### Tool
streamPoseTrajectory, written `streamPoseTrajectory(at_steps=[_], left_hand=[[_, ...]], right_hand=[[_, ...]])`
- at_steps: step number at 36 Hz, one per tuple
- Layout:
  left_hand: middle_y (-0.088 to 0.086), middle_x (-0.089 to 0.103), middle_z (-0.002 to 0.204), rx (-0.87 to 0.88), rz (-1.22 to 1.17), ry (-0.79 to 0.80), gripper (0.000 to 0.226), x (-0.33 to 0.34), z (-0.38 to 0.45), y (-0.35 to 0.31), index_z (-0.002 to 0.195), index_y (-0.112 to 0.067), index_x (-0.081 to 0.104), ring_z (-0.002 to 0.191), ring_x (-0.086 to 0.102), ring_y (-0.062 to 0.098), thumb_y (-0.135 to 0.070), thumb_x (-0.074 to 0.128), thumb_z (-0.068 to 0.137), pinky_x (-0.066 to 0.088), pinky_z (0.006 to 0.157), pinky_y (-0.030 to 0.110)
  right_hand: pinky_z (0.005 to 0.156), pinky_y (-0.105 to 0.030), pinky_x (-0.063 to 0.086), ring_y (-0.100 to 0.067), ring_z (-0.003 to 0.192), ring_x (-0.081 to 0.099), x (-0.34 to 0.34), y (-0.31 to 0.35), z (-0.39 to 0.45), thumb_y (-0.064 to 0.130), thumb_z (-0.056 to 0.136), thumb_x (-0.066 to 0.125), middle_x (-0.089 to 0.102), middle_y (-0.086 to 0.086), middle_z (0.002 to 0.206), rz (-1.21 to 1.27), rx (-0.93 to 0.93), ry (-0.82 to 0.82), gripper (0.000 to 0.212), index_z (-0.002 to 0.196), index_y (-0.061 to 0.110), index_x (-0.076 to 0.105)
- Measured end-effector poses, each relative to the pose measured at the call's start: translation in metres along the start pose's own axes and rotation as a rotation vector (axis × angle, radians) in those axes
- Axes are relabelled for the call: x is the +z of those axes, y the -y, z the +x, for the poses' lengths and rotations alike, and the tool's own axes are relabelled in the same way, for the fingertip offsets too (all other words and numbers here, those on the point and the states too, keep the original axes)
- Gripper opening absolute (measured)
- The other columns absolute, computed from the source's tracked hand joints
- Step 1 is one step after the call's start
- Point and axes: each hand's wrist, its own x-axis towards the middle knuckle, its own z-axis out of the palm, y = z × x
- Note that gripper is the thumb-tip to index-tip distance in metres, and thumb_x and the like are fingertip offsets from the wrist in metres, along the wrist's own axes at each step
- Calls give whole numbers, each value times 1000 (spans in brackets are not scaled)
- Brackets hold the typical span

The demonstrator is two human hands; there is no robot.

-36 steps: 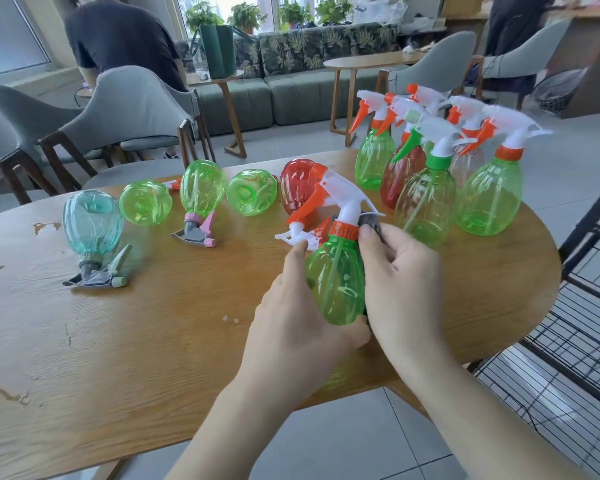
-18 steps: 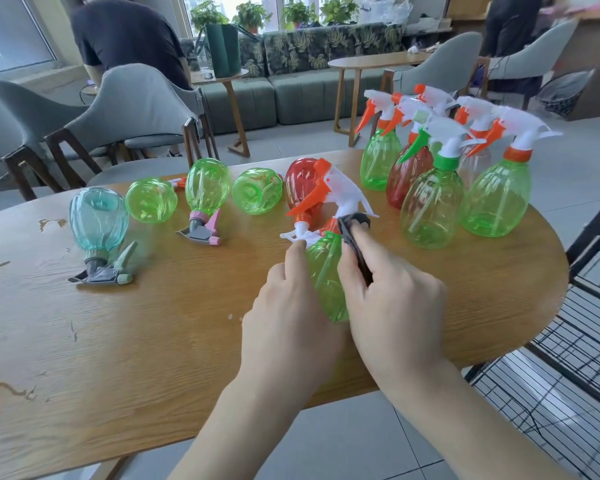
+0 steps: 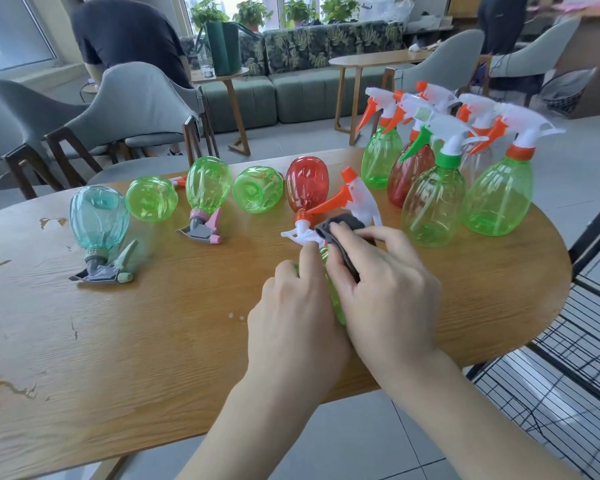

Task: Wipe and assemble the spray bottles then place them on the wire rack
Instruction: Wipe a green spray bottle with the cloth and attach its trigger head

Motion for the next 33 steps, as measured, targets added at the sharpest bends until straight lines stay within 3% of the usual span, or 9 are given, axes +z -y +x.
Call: streamPoseTrajectory(at_steps=[3, 8, 13, 16, 19, 21, 24, 28, 33], left_hand=[[-6, 46, 110, -6, 12, 13, 67, -1, 1, -2, 145, -31, 25, 106, 57, 27, -41, 62, 90, 32, 67, 35], [-7, 44, 105, 18, 38, 24, 66, -1, 0, -4, 132, -30, 29, 91, 47, 22, -53, 66, 82, 27, 57, 32], [-8, 50, 101, -46, -112, 22, 62, -4, 4, 4, 122, -29, 35, 95, 57, 26, -53, 63, 72, 38, 70, 35], [-6, 56, 105, -65, -163, 31, 75, -6, 4, 7, 124, -29, 38, 99, 61, 28, -61, 59, 58, 46, 76, 40], [-7, 59, 110, -87, -165, 28, 77, -9, 6, 7, 123, -33, 37, 107, 61, 30, -61, 72, 60, 50, 84, 44], [-7, 57, 115, -93, -142, 42, 89, -9, 6, 8, 136, -32, 34, 112, 58, 29, -56, 82, 65, 49, 90, 43], [-8, 53, 109, -84, -114, 39, 87, -8, 5, 9, 138, -31, 33, 104, 55, 25, -51, 81, 69, 49, 87, 41], [-7, 53, 111, -58, -89, 36, 88, -6, 4, 10, 143, -32, 31, 101, 55, 23, -47, 80, 71, 49, 85, 39], [-11, 45, 114, -16, -42, 35, 91, -2, -1, 3, 146, -34, 25, 101, 50, 20, -46, 78, 73, 43, 77, 34]], right_hand=[[56, -19, 34, -12, 79, 65, 2, -1, 8, 25, 86, 73, 68, 3, 84, 28, 114, 119, 19, 103, 23, 81], [66, -27, 53, -15, 83, 65, 0, -9, 18, 27, 92, 69, 50, 8, 89, 212, 153, 349, 22, 112, 25, 79], [80, 4, 36, 0, 84, 53, -3, -5, 17, 23, 92, 72, 49, 15, 84, 393, 131, 406, 24, 116, 24, 78], [77, 2, 37, -4, 85, 57, -6, -5, 15, 23, 94, 72, 49, 27, 82, 471, 136, 406, 24, 117, 24, 78], [80, -14, 50, -6, 92, 68, -13, -8, 21, 25, 99, 67, 72, 17, 90, 630, 241, 432, 21, 118, 28, 77], [81, -28, 58, -5, 94, 72, -17, -10, 30, 22, 102, 65, 78, 14, 98, 763, 362, 383, 20, 117, 28, 76], [71, -43, 59, -8, 80, 72, -21, -18, 42, 21, 104, 63, 77, 15, 86, 711, 395, 201, 23, 111, 42, 70], [67, -29, 57, -1, 78, 70, -13, -33, 50, 21, 105, 60, 73, 17, 92, 523, 309, -8, 22, 124, 24, 71], [89, -9, 45, -5, 96, 64, 6, -32, 51, 11, 104, 61, 67, 8, 105, 374, 85, -87, 22, 121, 4, 73]])
